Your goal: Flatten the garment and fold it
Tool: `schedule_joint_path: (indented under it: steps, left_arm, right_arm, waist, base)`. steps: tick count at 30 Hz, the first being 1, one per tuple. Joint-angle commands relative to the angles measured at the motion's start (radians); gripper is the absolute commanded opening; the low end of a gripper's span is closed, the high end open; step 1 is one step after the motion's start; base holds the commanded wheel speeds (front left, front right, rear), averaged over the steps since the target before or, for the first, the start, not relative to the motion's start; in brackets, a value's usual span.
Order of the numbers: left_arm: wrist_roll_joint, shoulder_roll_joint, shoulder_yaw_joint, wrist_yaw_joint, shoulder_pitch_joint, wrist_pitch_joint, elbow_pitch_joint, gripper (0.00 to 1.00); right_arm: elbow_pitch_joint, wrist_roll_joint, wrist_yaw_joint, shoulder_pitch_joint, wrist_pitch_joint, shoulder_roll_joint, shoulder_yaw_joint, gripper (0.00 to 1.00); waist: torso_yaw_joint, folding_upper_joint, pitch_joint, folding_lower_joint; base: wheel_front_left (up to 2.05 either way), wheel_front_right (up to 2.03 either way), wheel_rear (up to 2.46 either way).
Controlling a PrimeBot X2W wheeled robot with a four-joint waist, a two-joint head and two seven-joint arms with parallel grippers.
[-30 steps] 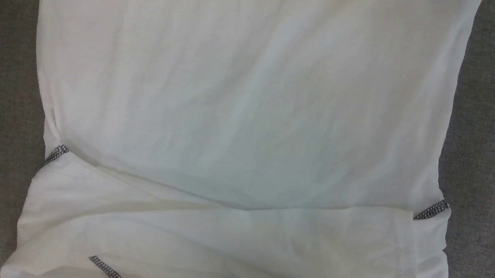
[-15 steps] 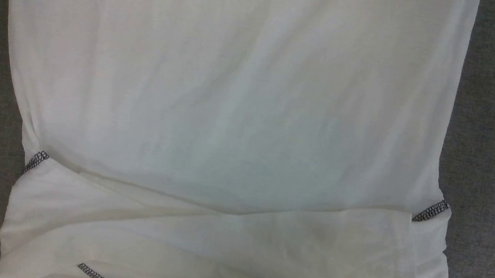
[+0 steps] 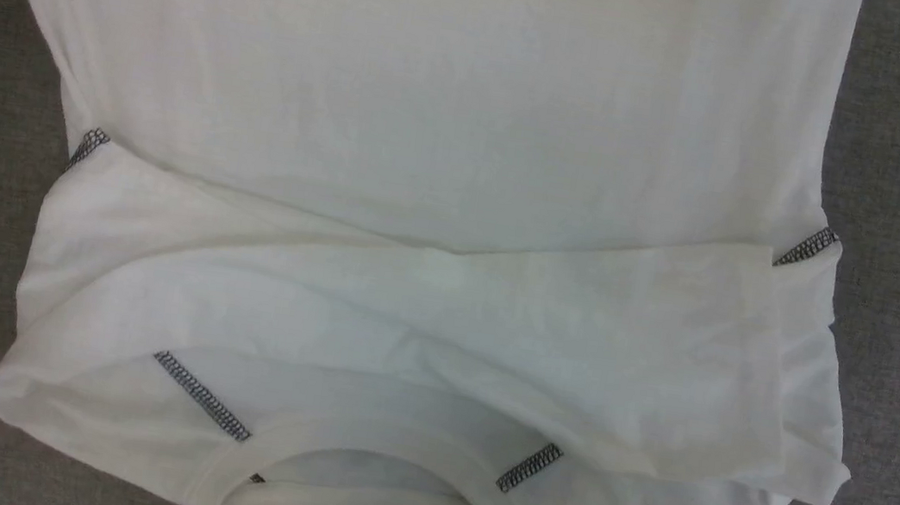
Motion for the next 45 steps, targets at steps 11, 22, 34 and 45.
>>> schedule_joint_path:
  steps: [11, 22, 34, 45]
  left_arm:
    - [-0.07, 0.02, -0.05, -0.091, 0.211, -0.24, -0.067, 0.0]
    - [-0.192, 0.017, 0.009, -0.031, 0.691, -0.359, -0.225, 0.0]
    - [-0.284, -0.041, 0.024, 0.094, 1.158, -0.372, -0.357, 0.0]
    - [-0.324, -0.071, 0.011, 0.145, 1.326, -0.355, -0.39, 0.0]
  right_arm:
    - [-0.051, 0.203, -0.002, 0.2, -0.112, -0.068, 0.086, 0.0]
    - [-0.242, 0.402, -0.002, 0.697, -0.171, -0.101, 0.042, 0.0]
    - [-0.423, 0.47, -0.002, 1.148, -0.141, -0.026, -0.042, 0.0]
    - [-0.476, 0.459, -0.002, 1.369, -0.12, 0.021, -0.115, 0.0]
  waist:
    - [0.017, 0.0, -0.215, 0.0]
    - [0.01, 0.0, -0.495, 0.0]
    - [0.007, 0.0, -0.642, 0.0]
    - [0.028, 0.0, -0.681, 0.0]
  base:
    - [0.0, 0.0, 0.0]
    - [0.0, 0.0, 0.0]
    - [0.0, 0.0, 0.0]
    - [0.0, 0.0, 0.0]
